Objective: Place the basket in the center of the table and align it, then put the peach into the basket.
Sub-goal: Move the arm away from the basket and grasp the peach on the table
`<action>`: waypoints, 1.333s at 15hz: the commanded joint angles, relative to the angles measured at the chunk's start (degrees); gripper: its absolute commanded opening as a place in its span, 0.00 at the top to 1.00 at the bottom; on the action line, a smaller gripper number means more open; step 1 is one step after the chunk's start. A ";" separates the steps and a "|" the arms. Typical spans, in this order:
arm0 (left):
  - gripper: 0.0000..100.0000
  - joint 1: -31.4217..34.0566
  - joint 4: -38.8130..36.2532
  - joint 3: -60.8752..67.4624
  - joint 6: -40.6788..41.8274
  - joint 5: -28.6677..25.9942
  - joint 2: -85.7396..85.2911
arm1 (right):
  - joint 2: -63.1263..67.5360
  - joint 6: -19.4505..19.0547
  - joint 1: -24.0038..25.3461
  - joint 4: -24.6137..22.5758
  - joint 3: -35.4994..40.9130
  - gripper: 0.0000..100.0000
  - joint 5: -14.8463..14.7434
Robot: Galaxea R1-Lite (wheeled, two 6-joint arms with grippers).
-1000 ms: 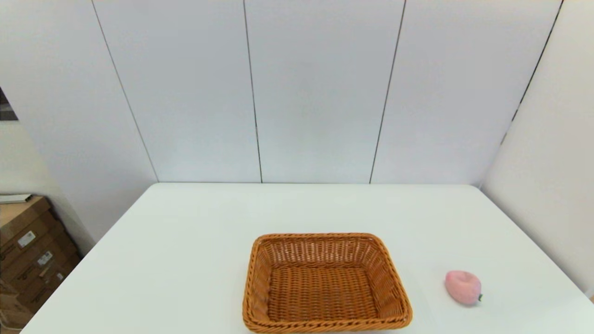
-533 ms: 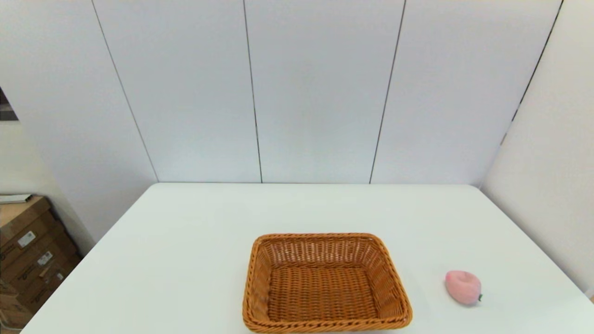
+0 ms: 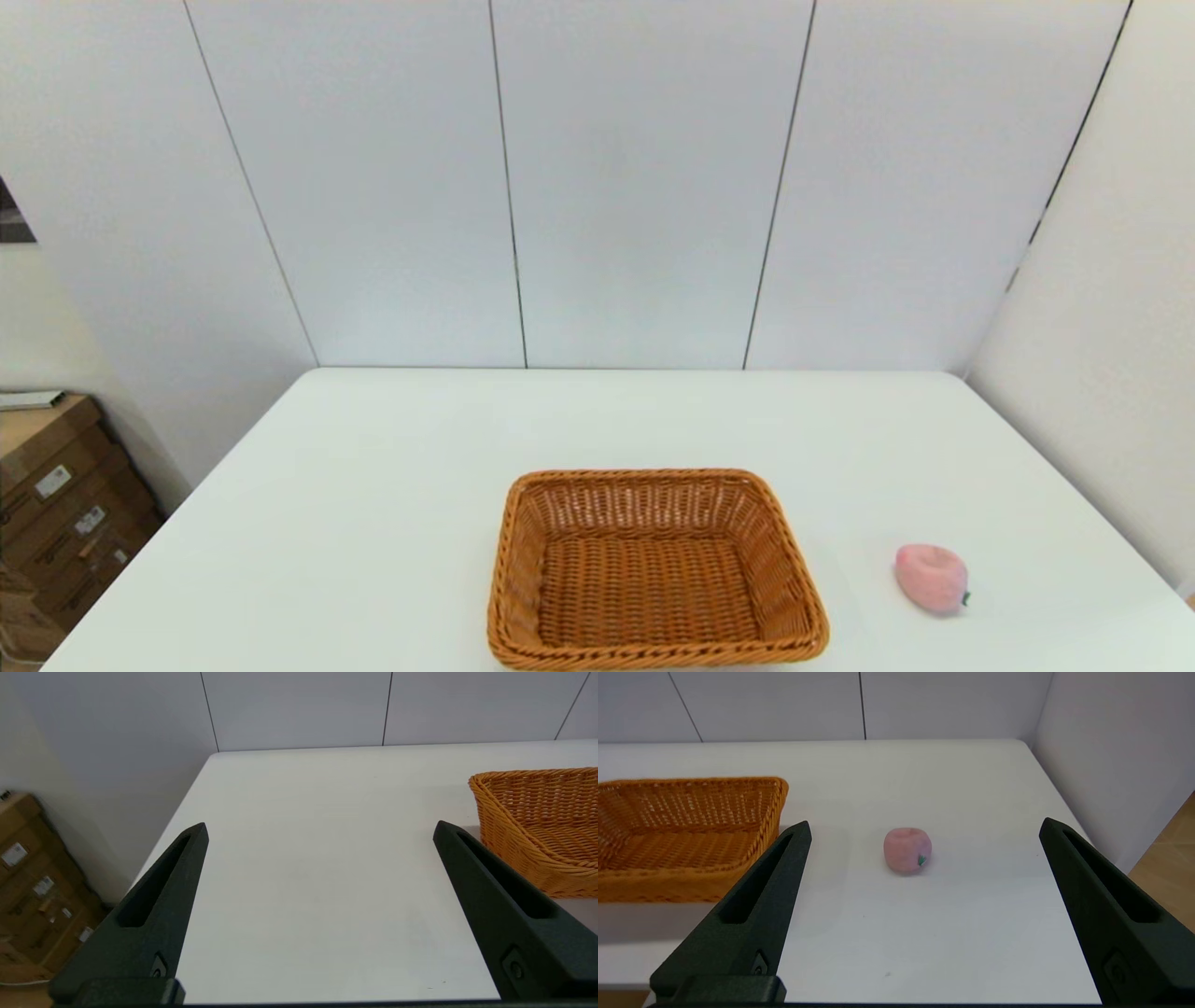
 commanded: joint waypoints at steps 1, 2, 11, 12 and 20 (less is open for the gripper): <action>0.00 0.00 -0.07 0.10 -0.73 0.09 -0.15 | 35.49 -0.09 0.02 0.24 -12.13 0.00 -0.04; 0.00 0.00 0.02 0.10 -0.73 0.09 -0.15 | 44.46 -0.17 0.02 0.15 -13.36 0.00 -0.13; 0.00 0.00 0.11 0.10 -0.29 0.09 -0.15 | 97.37 -0.79 3.36 -9.34 -19.43 0.00 -8.83; 0.00 0.00 0.11 0.10 -0.29 0.09 -0.06 | 100.00 -0.79 3.36 -12.77 -19.52 0.00 -8.83; 0.00 0.00 0.11 0.10 -0.20 0.09 -0.06 | 107.74 -0.53 4.41 -24.98 -19.52 0.00 -6.72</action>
